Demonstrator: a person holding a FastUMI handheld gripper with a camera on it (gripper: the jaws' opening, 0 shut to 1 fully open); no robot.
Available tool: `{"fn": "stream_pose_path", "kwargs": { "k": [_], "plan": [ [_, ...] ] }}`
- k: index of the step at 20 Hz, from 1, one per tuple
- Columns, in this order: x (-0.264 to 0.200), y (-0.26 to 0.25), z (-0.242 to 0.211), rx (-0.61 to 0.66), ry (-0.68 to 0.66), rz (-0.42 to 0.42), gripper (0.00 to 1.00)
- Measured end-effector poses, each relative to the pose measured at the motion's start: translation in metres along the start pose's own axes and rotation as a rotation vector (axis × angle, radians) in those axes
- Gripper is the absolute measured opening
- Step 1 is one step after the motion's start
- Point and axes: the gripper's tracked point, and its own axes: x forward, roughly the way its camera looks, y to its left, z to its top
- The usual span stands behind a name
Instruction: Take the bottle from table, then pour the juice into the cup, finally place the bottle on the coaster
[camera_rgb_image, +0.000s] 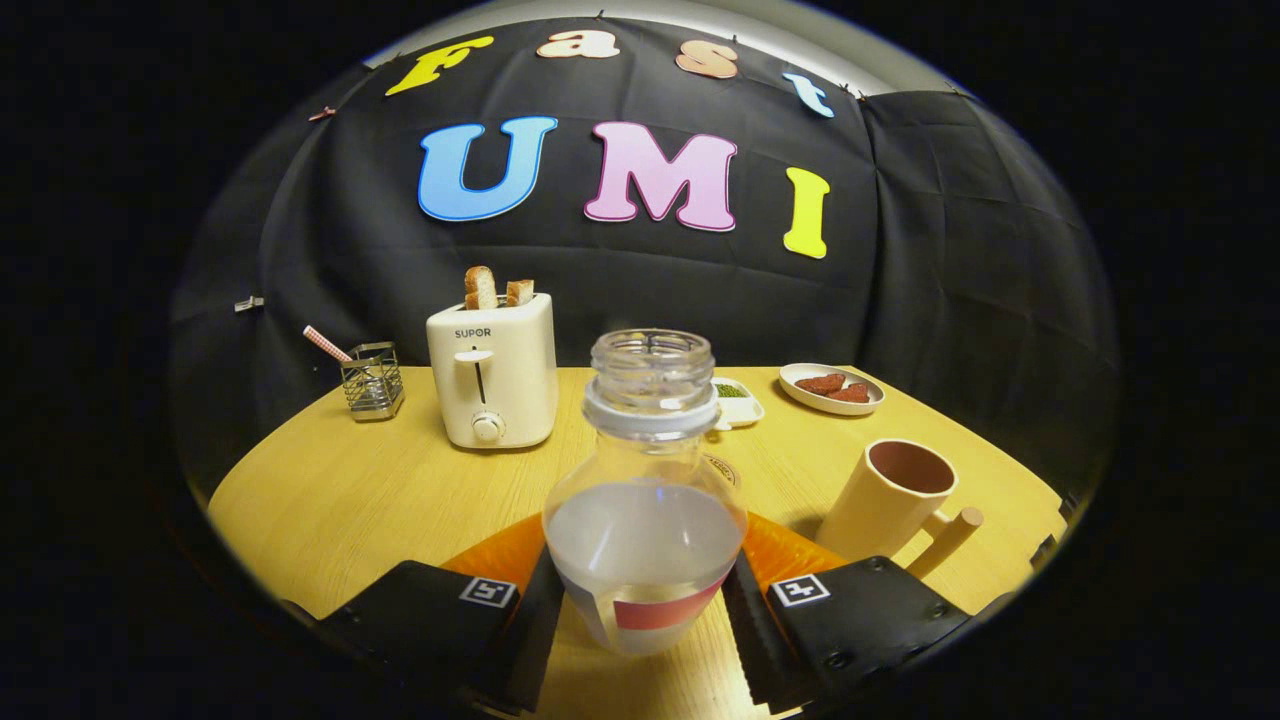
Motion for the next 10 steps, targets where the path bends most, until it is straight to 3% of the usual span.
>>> {"fn": "stream_pose_path", "kwargs": {
  "k": [10],
  "plan": [
    [0.0025, -0.0078, 0.0019, 0.007, 0.035, 0.008, 0.71]
  ]
}}
